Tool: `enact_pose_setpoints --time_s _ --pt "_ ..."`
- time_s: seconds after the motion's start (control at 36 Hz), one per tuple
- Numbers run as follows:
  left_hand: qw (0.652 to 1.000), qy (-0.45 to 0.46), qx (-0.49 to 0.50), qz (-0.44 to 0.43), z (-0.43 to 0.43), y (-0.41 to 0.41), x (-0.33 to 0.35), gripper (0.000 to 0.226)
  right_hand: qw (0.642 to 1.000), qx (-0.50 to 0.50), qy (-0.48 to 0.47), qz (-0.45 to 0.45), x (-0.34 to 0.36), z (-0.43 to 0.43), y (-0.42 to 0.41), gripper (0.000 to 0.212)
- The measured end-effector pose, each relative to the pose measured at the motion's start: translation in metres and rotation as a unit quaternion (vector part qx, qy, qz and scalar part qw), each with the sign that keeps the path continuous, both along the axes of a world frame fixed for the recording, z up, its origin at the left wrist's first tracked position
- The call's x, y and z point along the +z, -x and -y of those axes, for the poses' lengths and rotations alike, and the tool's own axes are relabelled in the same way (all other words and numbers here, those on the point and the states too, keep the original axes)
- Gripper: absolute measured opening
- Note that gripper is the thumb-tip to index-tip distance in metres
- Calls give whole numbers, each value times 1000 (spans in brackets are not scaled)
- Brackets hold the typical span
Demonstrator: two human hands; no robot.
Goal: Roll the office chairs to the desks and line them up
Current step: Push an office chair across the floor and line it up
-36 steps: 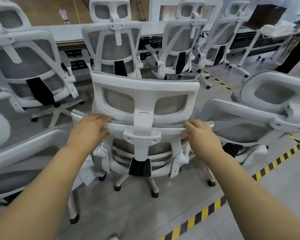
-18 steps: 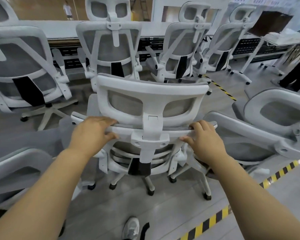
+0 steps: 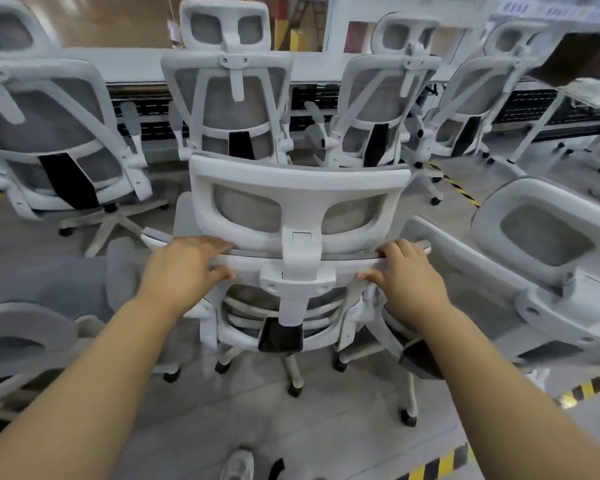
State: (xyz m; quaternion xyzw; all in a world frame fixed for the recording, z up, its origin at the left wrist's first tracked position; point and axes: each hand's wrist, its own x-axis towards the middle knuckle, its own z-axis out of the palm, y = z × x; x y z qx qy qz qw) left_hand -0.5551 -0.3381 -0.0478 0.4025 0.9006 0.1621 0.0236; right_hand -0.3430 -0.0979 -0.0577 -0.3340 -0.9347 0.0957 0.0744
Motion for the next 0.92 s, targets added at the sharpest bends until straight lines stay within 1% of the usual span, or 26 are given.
enact_pose_setpoints --time_s 0.14,0.22,0.33,0.44,0.64,0.75,0.92 --pt "999 -19 30 -2 -25 -32 -3 44 999 25 23 16 2 -34 -7 52" --pt "999 -19 44 -2 -34 -46 -3 42 998 41 41 12 3 -52 -7 53" --pt "998 -27 55 1 -37 -61 -2 39 997 72 41 5 1 -64 -10 54" --pt "997 -10 73 22 -35 -70 -1 41 993 95 58 -48 -9 -63 -17 49" --pt "994 -2 102 37 -13 -77 5 40 985 123 73 -94 -18 -53 -14 49" --pt "991 -24 128 37 5 -76 4 39 984 128 83 -96 -16 -47 -7 49" --pt "989 -28 145 28 14 -72 5 39 983 129 101 -89 -11 -44 -2 48"
